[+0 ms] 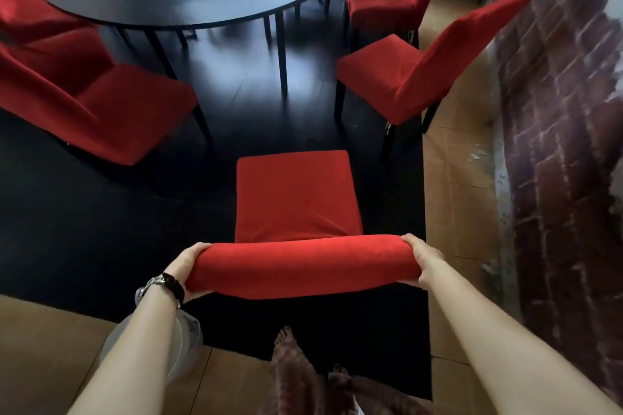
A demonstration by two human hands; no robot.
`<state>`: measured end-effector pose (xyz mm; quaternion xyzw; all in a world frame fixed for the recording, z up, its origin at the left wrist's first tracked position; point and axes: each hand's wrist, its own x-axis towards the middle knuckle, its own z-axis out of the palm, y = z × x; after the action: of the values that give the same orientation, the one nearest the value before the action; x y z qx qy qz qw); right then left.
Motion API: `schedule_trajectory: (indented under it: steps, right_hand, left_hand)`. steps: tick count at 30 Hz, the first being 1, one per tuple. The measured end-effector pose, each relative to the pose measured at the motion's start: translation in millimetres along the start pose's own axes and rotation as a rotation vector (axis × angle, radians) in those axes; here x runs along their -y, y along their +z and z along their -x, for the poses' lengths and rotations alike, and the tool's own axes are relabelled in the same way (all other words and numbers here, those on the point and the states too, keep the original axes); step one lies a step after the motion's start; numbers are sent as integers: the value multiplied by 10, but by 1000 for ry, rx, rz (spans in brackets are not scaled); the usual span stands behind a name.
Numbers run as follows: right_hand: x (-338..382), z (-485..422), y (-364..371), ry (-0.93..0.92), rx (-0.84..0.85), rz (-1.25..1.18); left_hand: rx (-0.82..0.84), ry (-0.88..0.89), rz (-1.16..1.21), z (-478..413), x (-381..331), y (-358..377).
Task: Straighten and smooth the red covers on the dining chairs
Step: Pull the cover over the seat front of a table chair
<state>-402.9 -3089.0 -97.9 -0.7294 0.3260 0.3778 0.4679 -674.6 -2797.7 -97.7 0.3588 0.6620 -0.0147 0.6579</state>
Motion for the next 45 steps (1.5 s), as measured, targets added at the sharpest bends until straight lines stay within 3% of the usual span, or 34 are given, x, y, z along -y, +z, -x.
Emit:
schedule_trajectory:
  steps: [12, 19, 26, 32, 40, 45]
  right_hand:
    - [274, 18, 152, -138, -111, 101]
    - [751, -7, 360, -313, -108, 155]
    - [1160, -15, 676, -426, -42, 92]
    - [1607, -9, 1047, -522, -17, 99]
    - [1384, -256, 1588, -463, 0, 73]
    - [1624, -233, 1853, -490, 83, 11]
  left_hand:
    - [-64, 78, 194, 1, 38, 57]
    - [-42, 67, 313, -12, -96, 139]
    - [-72, 192, 254, -184, -861, 153]
    - [-51, 183, 166, -414, -1539, 43]
    - [-107, 167, 225, -858, -1757, -166]
    - [-130, 183, 223, -1066, -2124, -172]
